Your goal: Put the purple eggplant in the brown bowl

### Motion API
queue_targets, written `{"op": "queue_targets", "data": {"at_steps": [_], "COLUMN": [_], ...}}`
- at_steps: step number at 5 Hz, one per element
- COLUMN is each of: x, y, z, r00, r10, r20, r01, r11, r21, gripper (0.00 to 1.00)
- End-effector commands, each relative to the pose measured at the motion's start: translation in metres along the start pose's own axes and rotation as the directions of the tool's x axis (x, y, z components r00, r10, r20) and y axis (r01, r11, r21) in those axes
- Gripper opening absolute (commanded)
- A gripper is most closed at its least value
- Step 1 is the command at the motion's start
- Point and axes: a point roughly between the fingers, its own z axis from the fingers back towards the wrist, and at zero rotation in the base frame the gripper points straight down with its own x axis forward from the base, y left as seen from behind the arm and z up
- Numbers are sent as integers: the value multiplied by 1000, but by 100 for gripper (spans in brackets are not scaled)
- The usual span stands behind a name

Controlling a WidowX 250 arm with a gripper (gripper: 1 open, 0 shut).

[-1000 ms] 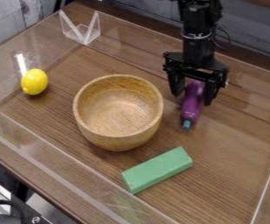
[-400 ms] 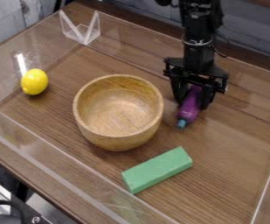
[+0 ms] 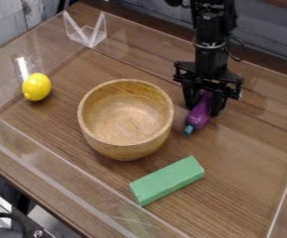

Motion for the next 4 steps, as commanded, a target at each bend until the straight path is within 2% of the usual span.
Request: {"op": "queue_targets", "data": {"at_steps": [1,4], "x": [4,-4], "y": [-2,0], "z": [22,35], "r00": [998,998], "r10": [2,13], "r20": [58,54], "r01": [-2,-12], "r11": [1000,1000], "r21": [-5,-18], "gripper": [0,0]}}
